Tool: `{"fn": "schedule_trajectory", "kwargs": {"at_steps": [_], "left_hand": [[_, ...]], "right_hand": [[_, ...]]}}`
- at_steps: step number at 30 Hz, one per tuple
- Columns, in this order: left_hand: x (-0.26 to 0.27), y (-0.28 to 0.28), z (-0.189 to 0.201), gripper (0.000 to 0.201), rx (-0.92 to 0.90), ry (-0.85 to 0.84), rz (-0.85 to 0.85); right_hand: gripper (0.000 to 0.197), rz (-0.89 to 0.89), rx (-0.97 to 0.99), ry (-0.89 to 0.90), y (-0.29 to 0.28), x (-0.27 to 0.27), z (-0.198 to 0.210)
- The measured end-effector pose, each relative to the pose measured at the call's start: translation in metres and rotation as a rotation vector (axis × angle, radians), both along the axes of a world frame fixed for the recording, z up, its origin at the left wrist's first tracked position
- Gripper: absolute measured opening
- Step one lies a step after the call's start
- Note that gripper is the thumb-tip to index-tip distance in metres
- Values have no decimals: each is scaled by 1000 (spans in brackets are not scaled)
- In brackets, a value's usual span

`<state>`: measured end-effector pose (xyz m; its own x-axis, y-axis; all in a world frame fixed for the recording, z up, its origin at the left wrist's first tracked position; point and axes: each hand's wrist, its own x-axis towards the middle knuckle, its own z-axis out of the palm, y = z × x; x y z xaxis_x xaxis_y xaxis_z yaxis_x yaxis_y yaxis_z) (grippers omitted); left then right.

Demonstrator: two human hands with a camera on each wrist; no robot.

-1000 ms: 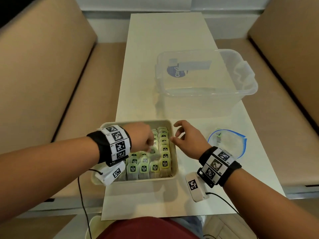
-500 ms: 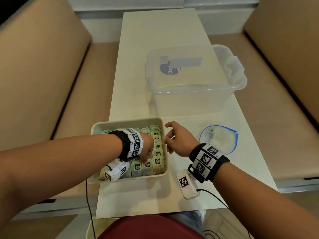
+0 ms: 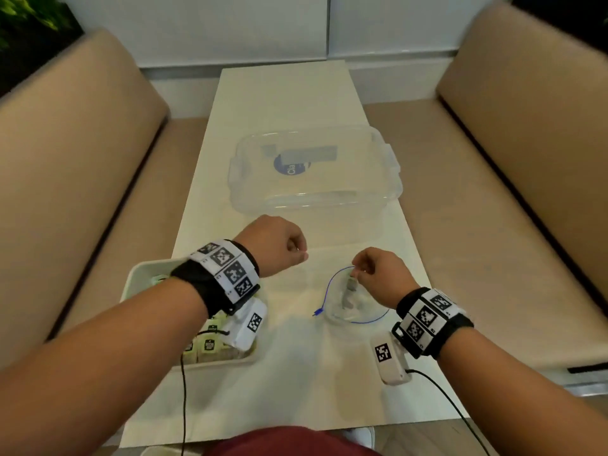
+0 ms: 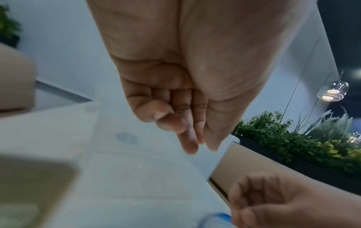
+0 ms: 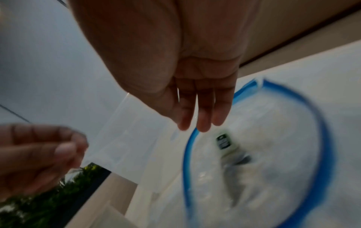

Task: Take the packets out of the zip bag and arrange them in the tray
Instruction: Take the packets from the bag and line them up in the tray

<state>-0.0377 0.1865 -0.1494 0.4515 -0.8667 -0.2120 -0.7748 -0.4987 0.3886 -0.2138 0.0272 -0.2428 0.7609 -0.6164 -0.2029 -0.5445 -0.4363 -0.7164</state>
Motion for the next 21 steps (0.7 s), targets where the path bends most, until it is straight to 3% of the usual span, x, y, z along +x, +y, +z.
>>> {"fn": "schedule_trajectory", "kwargs": {"at_steps": [3, 7, 9, 12, 17, 21], "left_hand": [[-44, -39, -35, 8, -63, 35, 8], [-80, -77, -92, 19, 122, -66, -21], [-85, -84, -114, 28, 188, -77, 59], [-85, -85, -130, 41, 212, -31, 150], [-86, -79, -141, 49, 65, 170, 283], [-91, -75, -148, 59, -3, 307, 364]], "right_hand": [[5, 109, -114, 134, -16, -12, -2], [16, 313, -224, 325, -27, -17, -9], [19, 373, -228, 370, -28, -17, -18], [14, 372, -210, 352, -30, -17, -34], [45, 281, -99, 245, -36, -19, -54], [55, 290, -58, 169, -40, -22, -64]]}}
